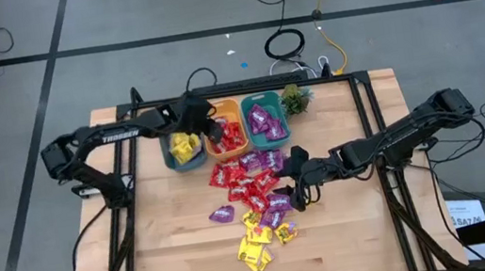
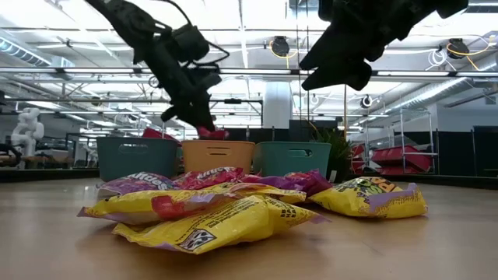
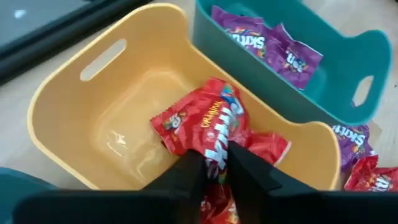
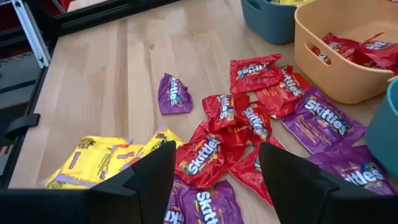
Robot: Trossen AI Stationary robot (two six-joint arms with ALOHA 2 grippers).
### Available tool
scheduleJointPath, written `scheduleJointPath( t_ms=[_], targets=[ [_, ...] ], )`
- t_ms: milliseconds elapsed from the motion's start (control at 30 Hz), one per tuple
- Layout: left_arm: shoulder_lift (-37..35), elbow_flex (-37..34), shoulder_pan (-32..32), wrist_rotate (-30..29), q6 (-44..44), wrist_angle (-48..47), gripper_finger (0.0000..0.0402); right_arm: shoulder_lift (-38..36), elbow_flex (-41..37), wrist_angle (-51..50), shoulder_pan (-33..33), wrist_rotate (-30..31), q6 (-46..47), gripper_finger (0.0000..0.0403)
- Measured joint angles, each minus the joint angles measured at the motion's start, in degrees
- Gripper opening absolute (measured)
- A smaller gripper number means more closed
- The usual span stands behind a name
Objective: Sort candy
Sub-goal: Put the red candy into the yellow bin
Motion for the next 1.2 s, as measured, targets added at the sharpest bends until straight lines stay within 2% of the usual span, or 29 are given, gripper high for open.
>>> scheduleJointPath(
  t_ms=[133,267,1000,1200],
  targets=[
    [1.79,0.00,0.85,1.41,-0.09,0.23,0.0118,0.00,0.00,-0.06,0.52,0.11,0.01,0.0222],
    [1.93,-0.02,0.74,1.47,-0.03,0.83,0.0135,0.00,0.00,-0.06,0.73,0.12,-0.12,0.0222],
    [1.60,0.00,0.09,1.38,0.00,0.95,0.0140,0.00,-0.02,-0.02,0.73,0.05,0.76,0.0222],
    [1.60,0.00,-1.58,-2.98,1.41,1.83,0.0137,0.00,-0.02,-0.03,0.73,0.05,0.71,0.0222]
  ],
)
